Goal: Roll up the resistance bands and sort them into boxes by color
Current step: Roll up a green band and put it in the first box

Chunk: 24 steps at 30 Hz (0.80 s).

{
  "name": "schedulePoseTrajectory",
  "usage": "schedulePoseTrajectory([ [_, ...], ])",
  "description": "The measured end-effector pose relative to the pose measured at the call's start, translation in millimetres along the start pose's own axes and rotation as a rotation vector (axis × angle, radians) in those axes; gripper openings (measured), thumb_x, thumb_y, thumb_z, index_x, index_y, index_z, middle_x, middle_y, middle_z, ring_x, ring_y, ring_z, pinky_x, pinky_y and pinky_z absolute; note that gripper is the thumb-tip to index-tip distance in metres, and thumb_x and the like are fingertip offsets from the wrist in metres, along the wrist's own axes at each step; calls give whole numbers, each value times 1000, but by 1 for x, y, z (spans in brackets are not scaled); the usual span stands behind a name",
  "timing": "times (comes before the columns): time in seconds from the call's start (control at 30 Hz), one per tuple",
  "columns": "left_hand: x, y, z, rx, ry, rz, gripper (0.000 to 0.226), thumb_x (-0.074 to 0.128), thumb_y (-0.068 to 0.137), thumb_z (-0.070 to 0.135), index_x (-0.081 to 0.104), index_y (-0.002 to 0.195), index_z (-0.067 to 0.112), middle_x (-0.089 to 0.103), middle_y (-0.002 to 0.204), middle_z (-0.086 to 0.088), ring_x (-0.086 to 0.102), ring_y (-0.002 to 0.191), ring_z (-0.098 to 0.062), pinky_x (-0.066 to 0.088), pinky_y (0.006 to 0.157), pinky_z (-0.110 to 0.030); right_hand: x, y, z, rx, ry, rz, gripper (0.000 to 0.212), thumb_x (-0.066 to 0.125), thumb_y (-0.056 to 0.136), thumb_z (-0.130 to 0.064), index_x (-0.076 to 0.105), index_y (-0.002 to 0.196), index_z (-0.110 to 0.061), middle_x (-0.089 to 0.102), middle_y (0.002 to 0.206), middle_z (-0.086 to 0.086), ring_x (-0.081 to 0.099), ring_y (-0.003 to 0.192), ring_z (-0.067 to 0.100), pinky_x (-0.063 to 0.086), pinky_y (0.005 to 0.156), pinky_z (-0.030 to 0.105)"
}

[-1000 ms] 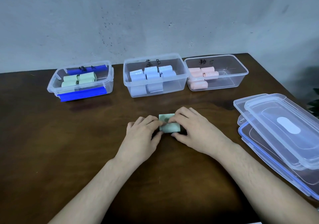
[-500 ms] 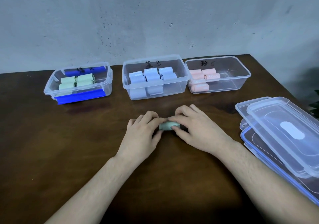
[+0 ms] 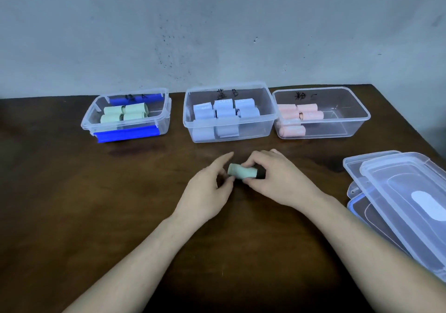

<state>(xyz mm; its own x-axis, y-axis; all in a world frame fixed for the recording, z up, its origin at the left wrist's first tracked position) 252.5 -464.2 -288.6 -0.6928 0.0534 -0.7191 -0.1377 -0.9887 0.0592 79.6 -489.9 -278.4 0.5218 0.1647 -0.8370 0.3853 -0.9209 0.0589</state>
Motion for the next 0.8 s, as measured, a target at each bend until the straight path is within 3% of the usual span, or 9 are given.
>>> schedulePoseTrajectory([
  [0.07,-2,-2,3,-248,-404,83,52,68,92,27,42,137,34,69,96,9,66,87,-5,50,77,-11,-3,5,0,50,145,66,18,73,86,-29,61,99,-33,63,107,-18,51,102,5,42,83,23],
  [0.17,4,-6,13,-576,-1099,74,46,73,88,22,50,128,18,75,102,-4,73,95,-17,56,92,-34,-4,13,-5,126,404,94,20,75,85,-25,64,98,-34,65,105,-20,58,99,0,46,83,20],
  [0.27,7,-5,21,-620,-1340,88,37,70,90,17,59,123,8,74,107,-11,71,104,-24,55,96,-39,1,21,-13,122,537,97,22,76,82,-20,65,97,-32,67,101,-20,60,98,-4,47,84,19],
  [0.43,-2,-2,12,-603,-1407,218,31,65,93,9,60,123,3,74,106,-15,72,94,-22,58,88,-36,9,28,-30,46,490,69,29,78,80,-25,60,102,-30,61,94,-24,53,84,-17,38,67,3],
  [0.57,-31,-1,-10,-588,-1386,222,25,60,94,6,64,119,8,74,108,-13,71,102,-24,56,94,-38,17,37,-48,17,500,19,25,78,82,-35,63,102,-34,66,98,-21,56,82,-10,40,73,10],
  [0.67,-64,2,-31,-557,-1273,181,19,62,94,6,69,111,11,74,107,-9,69,105,-21,55,96,-38,20,50,-68,12,439,53,16,73,87,-37,65,102,-38,67,97,-18,56,83,-5,44,76,16],
  [0.8,-120,12,-71,-393,-941,64,30,71,88,9,70,116,21,68,119,-9,67,106,-20,54,97,-41,18,77,-109,-117,221,106,29,71,90,-30,61,115,-39,57,107,-20,47,85,-15,35,74,10],
])
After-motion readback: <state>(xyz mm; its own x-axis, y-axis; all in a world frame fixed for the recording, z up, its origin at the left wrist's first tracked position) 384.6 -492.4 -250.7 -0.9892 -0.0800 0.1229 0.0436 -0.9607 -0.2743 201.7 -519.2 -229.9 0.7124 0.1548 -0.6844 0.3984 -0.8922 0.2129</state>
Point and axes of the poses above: each hand's wrist, its own y-axis towards the middle knuckle, its own x-axis out of the palm, z = x × y, the point moved 3 cm from there along y, towards the middle knuckle
